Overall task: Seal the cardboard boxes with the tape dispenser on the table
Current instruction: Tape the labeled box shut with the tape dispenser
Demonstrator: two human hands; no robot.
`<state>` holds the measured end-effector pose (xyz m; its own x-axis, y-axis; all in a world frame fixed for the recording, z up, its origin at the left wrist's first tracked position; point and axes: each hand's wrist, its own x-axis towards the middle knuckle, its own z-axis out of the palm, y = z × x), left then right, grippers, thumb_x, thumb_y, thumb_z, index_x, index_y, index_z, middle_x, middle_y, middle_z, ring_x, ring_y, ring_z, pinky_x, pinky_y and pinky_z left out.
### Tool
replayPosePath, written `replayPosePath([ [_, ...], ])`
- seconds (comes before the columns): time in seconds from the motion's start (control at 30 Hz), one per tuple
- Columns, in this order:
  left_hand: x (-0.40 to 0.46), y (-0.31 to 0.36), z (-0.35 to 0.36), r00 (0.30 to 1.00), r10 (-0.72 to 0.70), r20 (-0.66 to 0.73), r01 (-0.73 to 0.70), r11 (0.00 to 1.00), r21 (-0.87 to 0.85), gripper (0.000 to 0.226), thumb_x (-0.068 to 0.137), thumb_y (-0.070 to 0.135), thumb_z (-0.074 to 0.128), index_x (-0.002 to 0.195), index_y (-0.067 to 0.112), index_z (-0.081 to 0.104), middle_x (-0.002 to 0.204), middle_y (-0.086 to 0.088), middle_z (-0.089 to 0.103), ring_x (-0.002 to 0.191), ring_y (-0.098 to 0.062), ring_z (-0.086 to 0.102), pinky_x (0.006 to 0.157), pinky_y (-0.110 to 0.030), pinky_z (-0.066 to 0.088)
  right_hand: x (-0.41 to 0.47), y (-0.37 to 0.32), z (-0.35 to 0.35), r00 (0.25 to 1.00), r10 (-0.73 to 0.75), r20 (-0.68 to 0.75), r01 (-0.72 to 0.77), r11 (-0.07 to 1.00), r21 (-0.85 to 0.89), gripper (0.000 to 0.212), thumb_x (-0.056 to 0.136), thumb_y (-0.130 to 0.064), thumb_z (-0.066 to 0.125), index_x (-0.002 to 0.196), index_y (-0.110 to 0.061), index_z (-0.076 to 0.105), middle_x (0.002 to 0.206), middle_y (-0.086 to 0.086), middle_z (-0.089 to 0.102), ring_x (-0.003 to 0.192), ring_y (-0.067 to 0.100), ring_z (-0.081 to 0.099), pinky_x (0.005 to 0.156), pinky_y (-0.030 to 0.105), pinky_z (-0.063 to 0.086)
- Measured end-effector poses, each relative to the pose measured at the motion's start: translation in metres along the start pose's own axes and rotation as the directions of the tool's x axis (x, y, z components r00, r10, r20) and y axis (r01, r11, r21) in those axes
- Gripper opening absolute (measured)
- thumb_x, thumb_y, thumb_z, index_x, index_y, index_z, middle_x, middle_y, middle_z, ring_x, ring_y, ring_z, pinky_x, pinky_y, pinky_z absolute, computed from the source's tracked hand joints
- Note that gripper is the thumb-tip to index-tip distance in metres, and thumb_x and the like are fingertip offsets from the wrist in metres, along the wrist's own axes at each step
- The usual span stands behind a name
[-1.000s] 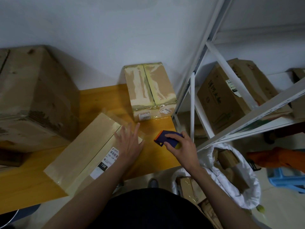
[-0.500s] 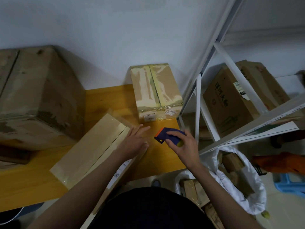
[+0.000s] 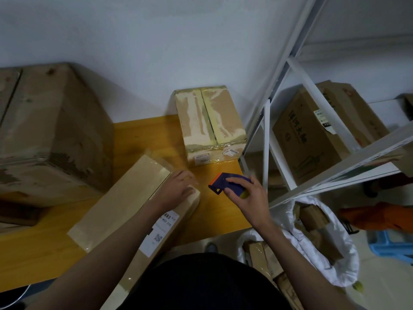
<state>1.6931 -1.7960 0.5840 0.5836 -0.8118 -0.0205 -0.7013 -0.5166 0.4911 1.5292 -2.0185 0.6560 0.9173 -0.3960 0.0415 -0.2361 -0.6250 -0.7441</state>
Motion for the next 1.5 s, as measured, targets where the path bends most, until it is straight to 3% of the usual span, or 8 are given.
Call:
replayPosePath([
  [0.2, 0.004, -0.006, -0.007, 0.99, -0.006, 0.137, -0.001, 0.999, 0.045, 0.047, 0.099, 0.046, 0.033, 0.116, 0.023, 0.07, 0.115, 0.006, 0.064, 0.107, -0.012, 0.051, 0.097, -0.03, 0.037, -0.002, -0.004, 0.005, 1.0, -0.017, 0.0, 0.017, 1.0, -0.008, 0.033, 0.087, -0.035, 0.077, 0.119, -0.034, 0.07, 0.104, -0.001, 0.054, 0.09, 0.011, 0.056, 0.075, 0.017, 0.045],
  [0.33, 0.016, -0.009, -0.012, 0.984, -0.006, 0.178, 0.006, 1.0, -0.002, 0.023, 0.102, 0.029, 0.054, 0.113, 0.021, 0.073, 0.111, 0.005, 0.068, 0.103, -0.01, 0.056, 0.103, -0.037, 0.04, -0.004, -0.008, 0.005, 1.0, -0.024, 0.014, 0.024, 0.999, -0.027, 0.034, 0.087, -0.036, 0.077, 0.12, -0.035, 0.07, 0.105, 0.0, 0.054, 0.091, 0.01, 0.055, 0.075, 0.01, 0.04],
  [0.53, 0.012, -0.031, -0.042, 0.988, -0.155, 0.015, 0.155, 0.987, 0.044, 0.017, 0.094, 0.016, 0.067, 0.107, 0.022, 0.075, 0.113, 0.001, 0.067, 0.11, -0.018, 0.057, 0.105, -0.043, 0.042, -0.004, -0.013, 0.004, 1.0, -0.001, -0.014, 0.002, 0.999, 0.033, 0.032, 0.087, -0.037, 0.077, 0.118, -0.034, 0.071, 0.109, -0.002, 0.057, 0.096, 0.01, 0.057, 0.08, 0.009, 0.041],
  [0.7, 0.008, -0.047, -0.06, 0.96, -0.27, 0.072, 0.255, 0.952, 0.168, 0.025, 0.096, 0.036, 0.063, 0.119, 0.028, 0.069, 0.13, 0.004, 0.057, 0.124, -0.02, 0.048, 0.11, -0.043, 0.034, -0.001, -0.025, 0.01, 1.0, -0.004, -0.03, 0.005, 1.0, 0.022, 0.031, 0.087, -0.036, 0.077, 0.117, -0.033, 0.071, 0.105, -0.001, 0.055, 0.091, 0.009, 0.056, 0.075, 0.008, 0.039],
  [0.9, 0.014, -0.049, -0.07, 0.917, -0.38, 0.121, 0.318, 0.879, 0.355, 0.048, 0.089, 0.063, 0.058, 0.127, 0.035, 0.063, 0.138, 0.001, 0.052, 0.135, -0.023, 0.041, 0.115, -0.045, 0.024, 0.001, -0.04, 0.023, 0.999, -0.013, -0.031, 0.015, 0.999, 0.051, 0.031, 0.088, -0.038, 0.076, 0.119, -0.033, 0.071, 0.102, 0.003, 0.055, 0.09, 0.014, 0.054, 0.073, 0.03, 0.051],
  [1.1, 0.006, -0.066, -0.068, 0.86, -0.505, 0.07, 0.448, 0.814, 0.37, 0.093, 0.071, 0.091, 0.048, 0.138, 0.027, 0.051, 0.151, -0.006, 0.038, 0.145, -0.03, 0.027, 0.118, -0.053, 0.023, -0.002, -0.063, 0.043, 0.997, 0.01, -0.071, -0.002, 0.994, 0.11, 0.035, 0.09, -0.036, 0.074, 0.125, -0.031, 0.068, 0.1, -0.004, 0.049, 0.09, 0.005, 0.051, 0.071, 0.009, 0.039],
  [1.23, 0.004, -0.066, -0.067, 0.836, -0.542, 0.083, 0.517, 0.83, 0.209, 0.096, 0.073, 0.082, 0.06, 0.143, 0.019, 0.045, 0.154, -0.006, 0.03, 0.145, -0.028, 0.025, 0.11, -0.051, 0.037, -0.005, -0.072, 0.059, 0.997, 0.044, -0.063, -0.032, 0.983, 0.181, 0.038, 0.091, -0.039, 0.072, 0.128, -0.031, 0.066, 0.106, -0.003, 0.049, 0.092, 0.004, 0.05, 0.076, 0.014, 0.043],
  [1.5, 0.01, -0.1, -0.086, 0.855, -0.5, 0.134, 0.512, 0.855, -0.077, 0.058, 0.092, 0.031, 0.072, 0.136, 0.001, 0.052, 0.139, -0.015, 0.047, 0.121, -0.033, 0.054, 0.099, -0.04, 0.044, -0.013, -0.074, 0.072, 0.98, 0.152, -0.129, -0.117, 0.962, 0.248, 0.039, 0.09, -0.039, 0.071, 0.127, -0.03, 0.066, 0.11, -0.01, 0.046, 0.097, 0.001, 0.051, 0.078, 0.012, 0.046],
])
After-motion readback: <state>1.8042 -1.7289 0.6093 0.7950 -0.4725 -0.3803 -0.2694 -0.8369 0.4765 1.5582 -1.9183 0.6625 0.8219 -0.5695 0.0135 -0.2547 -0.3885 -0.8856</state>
